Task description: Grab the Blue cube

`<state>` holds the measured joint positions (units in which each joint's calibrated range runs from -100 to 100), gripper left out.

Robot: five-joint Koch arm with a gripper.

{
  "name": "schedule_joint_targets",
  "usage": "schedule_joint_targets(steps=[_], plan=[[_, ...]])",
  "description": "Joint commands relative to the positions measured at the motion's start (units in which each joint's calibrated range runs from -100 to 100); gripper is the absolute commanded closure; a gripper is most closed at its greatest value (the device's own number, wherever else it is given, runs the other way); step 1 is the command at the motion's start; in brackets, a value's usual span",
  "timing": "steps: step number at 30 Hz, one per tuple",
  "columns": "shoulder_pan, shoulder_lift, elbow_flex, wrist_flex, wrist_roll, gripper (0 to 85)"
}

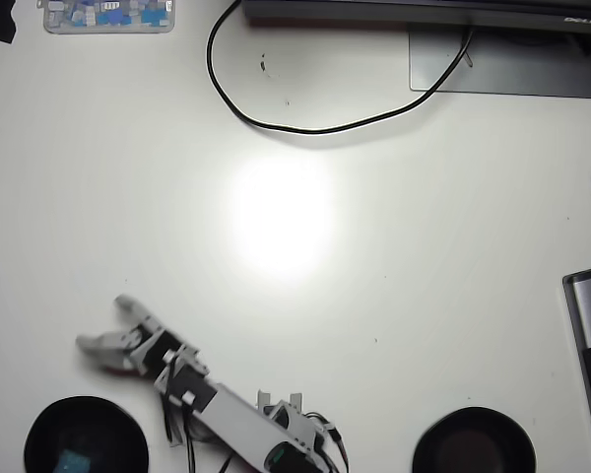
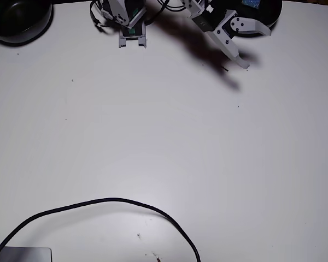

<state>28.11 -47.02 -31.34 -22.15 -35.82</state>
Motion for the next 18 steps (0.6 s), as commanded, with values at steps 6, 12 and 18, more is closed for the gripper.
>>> schedule_joint_targets(steps=[6, 12, 18], plan=[[-8.06, -2.4, 0.57, 5.16, 0.05, 36.8], [-12.5, -3.82, -4.1, 10.37, 1.76, 38.7], [-19.93, -4.72, -10.59, 16.22, 3.52, 38.7]])
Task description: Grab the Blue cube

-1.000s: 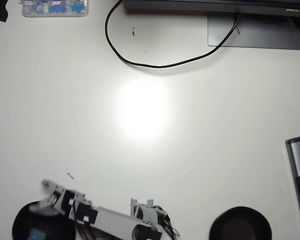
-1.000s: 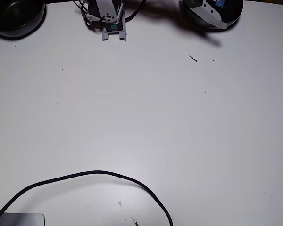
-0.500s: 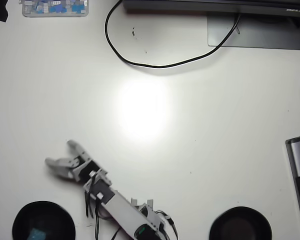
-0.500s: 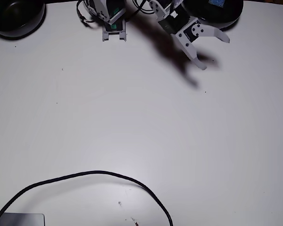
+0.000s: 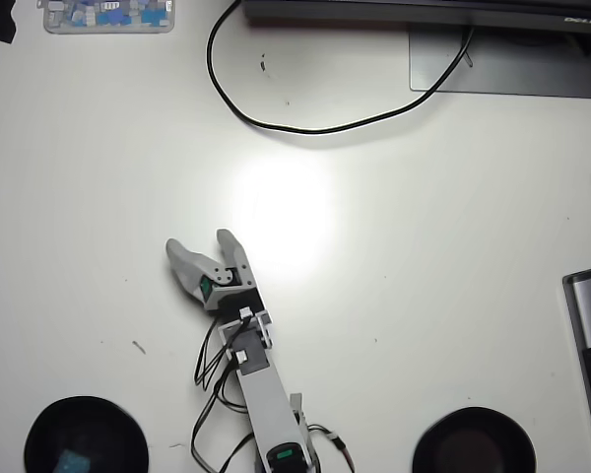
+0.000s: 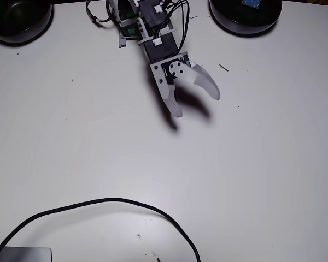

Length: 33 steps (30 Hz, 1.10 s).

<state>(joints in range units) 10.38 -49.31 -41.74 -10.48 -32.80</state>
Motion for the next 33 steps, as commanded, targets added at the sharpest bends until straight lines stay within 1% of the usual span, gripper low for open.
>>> schedule_joint_targets(steps=[1, 4, 7, 8, 9, 10, 11, 17, 27, 30, 33], plan=[[-2.98, -2.43, -1.1, 5.51, 0.68, 38.7], [-5.52, -2.82, -5.13, 9.03, 3.03, 38.8], [-7.03, -3.2, -9.79, 13.52, 7.47, 39.1], [-7.42, -3.46, -11.53, 15.36, 9.72, 39.1], [-7.62, -3.85, -12.72, 16.32, 11.23, 39.1], [-7.91, -4.36, -14.18, 17.37, 12.65, 39.1], [-8.4, -5.27, -15.83, 18.25, 13.33, 39.1], [-10.5, -9.78, -24.61, 23.54, 14.99, 39.1], [-11.23, -13.65, -33.02, 27.78, 16.07, 38.8], [-11.72, -14.56, -35.95, 30.11, 16.85, 39.0], [-12.7, -15.59, -38.32, 30.51, 16.95, 38.8]])
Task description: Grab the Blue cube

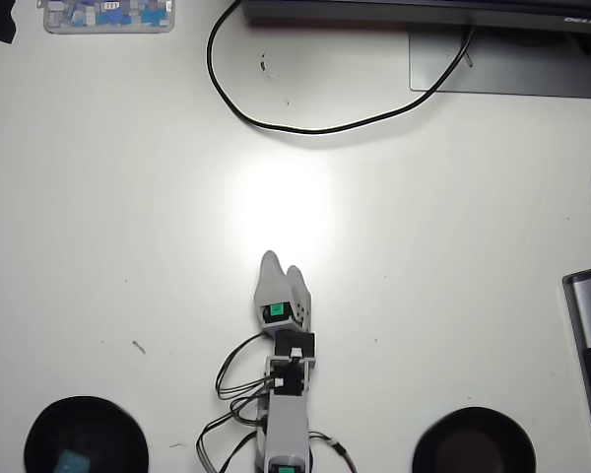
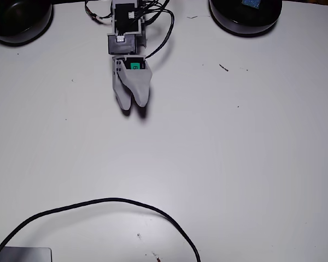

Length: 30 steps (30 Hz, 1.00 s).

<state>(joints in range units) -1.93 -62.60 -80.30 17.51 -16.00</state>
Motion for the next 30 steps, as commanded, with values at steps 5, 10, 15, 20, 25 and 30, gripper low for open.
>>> schedule_joint_targets(steps=[5, 10, 15, 20, 25, 30], plan=[[-1.03, -3.21, -4.7, 5.49, 2.0, 38.8], [-1.07, -1.79, -6.07, 5.57, 6.2, 38.8], [-1.9, -1.79, -7.62, 6.13, 10.4, 38.8], [-3.76, -1.92, -9.09, 6.93, 13.72, 36.5], [-4.2, -1.02, -9.0, 6.45, 14.75, 36.8], [-4.88, 4.4, -8.91, 6.69, 14.6, 36.7]])
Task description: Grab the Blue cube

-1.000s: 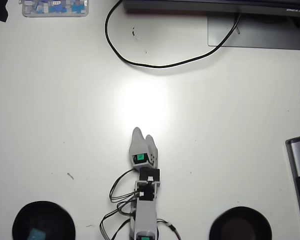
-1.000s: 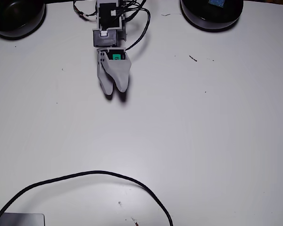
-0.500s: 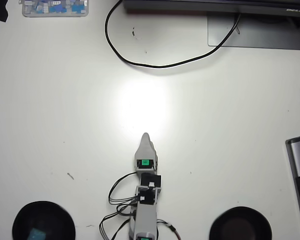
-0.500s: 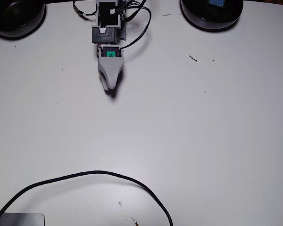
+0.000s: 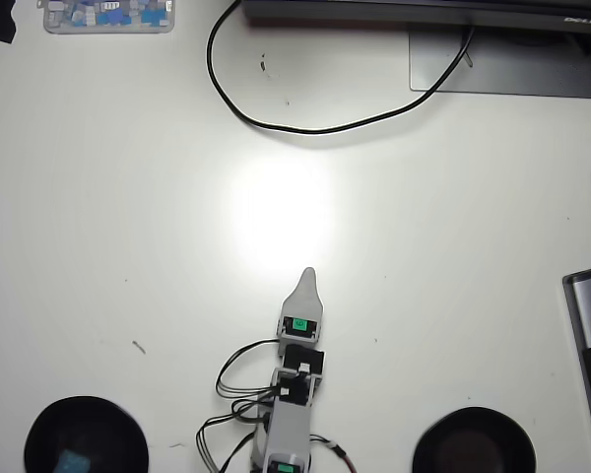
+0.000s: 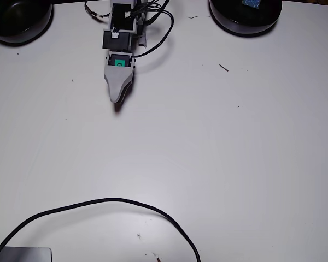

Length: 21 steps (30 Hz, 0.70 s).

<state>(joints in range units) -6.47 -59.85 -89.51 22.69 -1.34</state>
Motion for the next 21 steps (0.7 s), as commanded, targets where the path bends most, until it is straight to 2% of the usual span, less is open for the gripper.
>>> schedule_joint_targets(steps=[1, 21], plan=[[-0.44, 2.69, 0.57, 1.59, -0.05, 36.7], [-1.42, 17.91, 4.23, 1.99, -0.05, 36.7]])
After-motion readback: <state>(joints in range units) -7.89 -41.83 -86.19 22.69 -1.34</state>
